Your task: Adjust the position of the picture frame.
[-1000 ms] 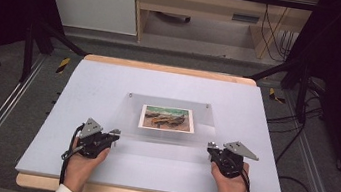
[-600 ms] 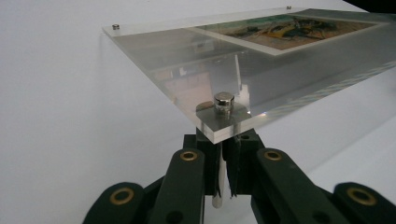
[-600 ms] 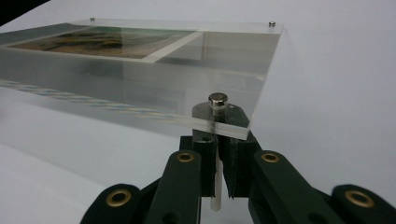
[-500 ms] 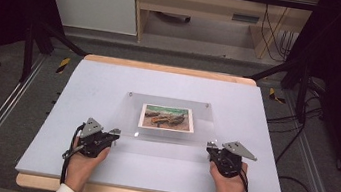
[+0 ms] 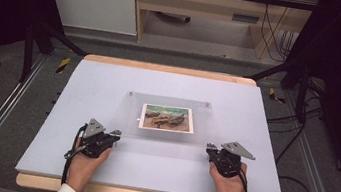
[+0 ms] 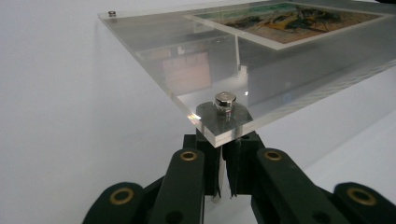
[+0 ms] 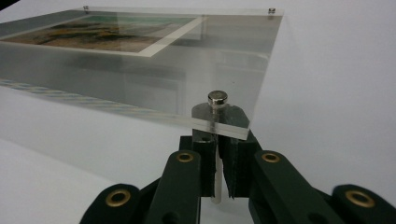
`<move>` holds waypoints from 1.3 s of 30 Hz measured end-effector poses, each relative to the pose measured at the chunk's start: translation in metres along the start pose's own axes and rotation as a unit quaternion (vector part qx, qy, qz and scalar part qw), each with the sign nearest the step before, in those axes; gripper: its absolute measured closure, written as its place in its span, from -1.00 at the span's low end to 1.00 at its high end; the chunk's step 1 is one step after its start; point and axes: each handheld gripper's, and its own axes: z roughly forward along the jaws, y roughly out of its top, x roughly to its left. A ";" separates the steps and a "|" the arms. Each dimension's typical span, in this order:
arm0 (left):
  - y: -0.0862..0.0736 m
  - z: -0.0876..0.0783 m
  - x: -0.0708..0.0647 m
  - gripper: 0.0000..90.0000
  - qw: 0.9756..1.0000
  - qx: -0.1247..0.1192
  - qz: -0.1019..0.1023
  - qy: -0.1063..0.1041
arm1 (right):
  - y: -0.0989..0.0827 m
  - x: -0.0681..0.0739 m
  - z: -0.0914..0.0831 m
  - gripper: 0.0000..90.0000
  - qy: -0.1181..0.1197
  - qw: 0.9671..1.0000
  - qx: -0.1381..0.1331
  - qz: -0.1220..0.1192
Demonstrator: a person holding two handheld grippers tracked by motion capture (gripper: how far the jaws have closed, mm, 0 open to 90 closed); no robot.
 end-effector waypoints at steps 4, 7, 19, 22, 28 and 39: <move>-0.002 0.001 0.001 0.87 1.000 0.005 -0.002 -0.002 | -0.002 0.000 0.001 0.88 0.000 1.000 0.005 -0.006; -0.002 0.001 0.001 0.87 1.000 0.006 -0.002 -0.005 | -0.002 0.000 0.002 0.88 0.000 1.000 0.008 -0.005; -0.001 -0.002 0.005 0.69 1.000 0.010 -0.013 -0.007 | -0.002 -0.004 0.002 0.76 0.013 1.000 0.013 0.004; 0.000 -0.005 0.011 0.37 1.000 0.017 -0.022 -0.006 | 0.000 -0.007 -0.001 0.41 0.018 1.000 0.018 0.006; 0.002 -0.011 0.014 -0.08 0.999 0.028 -0.023 -0.026 | 0.000 -0.009 -0.005 -0.15 0.032 0.999 0.039 -0.008; 0.011 -0.028 0.010 -0.59 0.999 0.006 0.012 -0.040 | 0.004 -0.016 -0.027 -0.55 0.039 0.999 0.018 -0.007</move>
